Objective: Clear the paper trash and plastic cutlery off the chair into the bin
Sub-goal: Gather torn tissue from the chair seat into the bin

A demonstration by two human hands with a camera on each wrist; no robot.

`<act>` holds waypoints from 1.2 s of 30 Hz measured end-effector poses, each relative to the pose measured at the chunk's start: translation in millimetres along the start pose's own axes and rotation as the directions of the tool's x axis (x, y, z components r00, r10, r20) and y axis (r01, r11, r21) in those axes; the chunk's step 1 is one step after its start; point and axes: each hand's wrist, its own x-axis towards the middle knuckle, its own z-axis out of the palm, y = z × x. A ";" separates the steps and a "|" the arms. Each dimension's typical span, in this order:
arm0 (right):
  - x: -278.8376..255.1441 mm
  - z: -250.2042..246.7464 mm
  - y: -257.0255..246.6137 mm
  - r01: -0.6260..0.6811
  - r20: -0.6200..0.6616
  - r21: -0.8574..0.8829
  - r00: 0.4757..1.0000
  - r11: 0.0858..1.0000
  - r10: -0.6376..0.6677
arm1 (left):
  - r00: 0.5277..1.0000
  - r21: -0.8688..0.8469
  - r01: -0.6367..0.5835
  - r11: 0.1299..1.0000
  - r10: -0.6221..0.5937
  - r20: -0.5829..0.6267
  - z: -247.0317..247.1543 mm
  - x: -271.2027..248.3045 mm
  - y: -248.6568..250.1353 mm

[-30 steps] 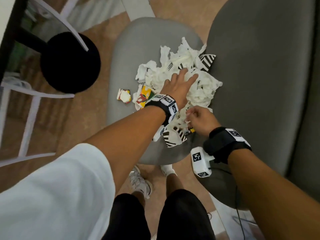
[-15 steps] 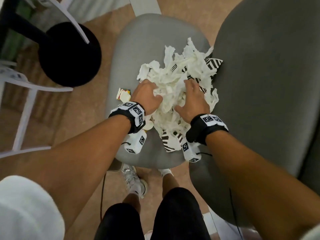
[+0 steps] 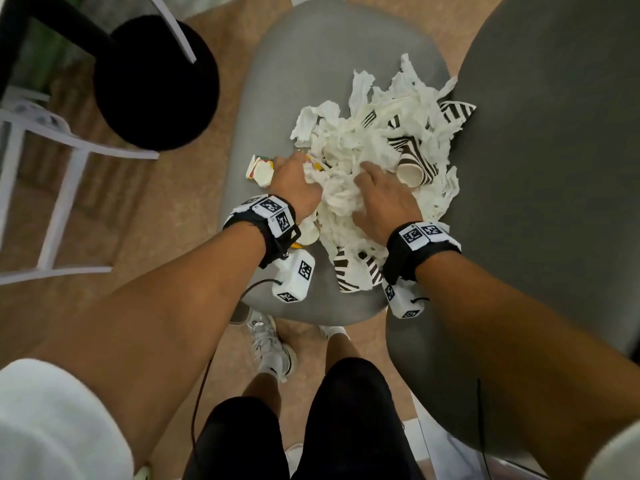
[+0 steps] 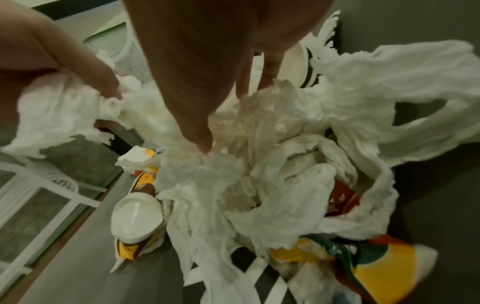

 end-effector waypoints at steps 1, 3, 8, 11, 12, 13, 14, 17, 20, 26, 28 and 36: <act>1.3 1.3 -1.6 0.003 0.045 0.015 0.999 1.000 -0.004 | 1.000 0.002 0.007 1.000 -0.007 0.006 -0.7 0.5 -3.4; 2.3 4.9 -3.4 0.011 0.097 -0.021 0.995 1.000 -0.009 | 1.000 -0.016 0.016 1.000 -0.016 0.023 -0.3 -1.3 -8.2; 4.4 5.8 -1.8 0.009 0.100 -0.234 0.995 0.972 0.015 | 1.000 -0.071 -0.008 0.997 0.009 0.012 2.5 -11.1 -12.9; -0.6 2.5 -2.1 -0.013 0.016 -0.126 1.000 0.992 0.015 | 0.999 -0.131 0.038 0.991 -0.038 0.006 2.6 -14.4 -14.3; -3.5 1.0 -2.5 -0.018 -0.019 -0.091 1.000 0.996 0.017 | 0.999 -0.150 0.052 0.987 -0.052 0.006 2.4 -15.7 -15.2; -6.2 0.6 -2.7 -0.024 -0.042 -0.057 0.999 0.998 0.022 | 0.997 -0.169 0.071 0.983 -0.070 0.013 2.2 -17.2 -16.4; -8.4 -0.4 -2.9 -0.030 -0.048 -0.026 0.998 0.999 0.028 | 0.997 -0.189 0.080 0.979 -0.079 0.013 1.4 -19.2 -17.3; -9.8 2.9 -1.7 0.005 0.030 0.039 1.000 0.999 -0.006 | 0.997 -0.176 0.077 0.981 -0.072 0.034 -0.8 -28.5 -20.8; -6.8 7.3 -3.6 0.001 0.073 -0.005 0.997 1.000 0.000 | 0.996 -0.111 0.062 0.992 -0.055 0.067 -4.3 -33.1 -29.4; -9.4 -9.3 -14.9 -0.025 -0.042 0.024 0.999 0.999 0.026 | 0.996 -0.086 0.079 0.993 -0.074 0.057 -21.0 -48.0 -28.3; -10.7 -19.3 -16.6 -0.038 -0.036 -0.019 0.999 0.999 0.037 | 0.992 -0.210 0.107 0.972 -0.091 0.088 -25.7 -55.6 -23.1; -25.0 -43.9 -19.2 -0.138 0.029 0.157 0.990 0.978 0.135 | 0.999 -0.116 0.021 0.993 -0.017 0.030 -40.0 -79.3 -0.6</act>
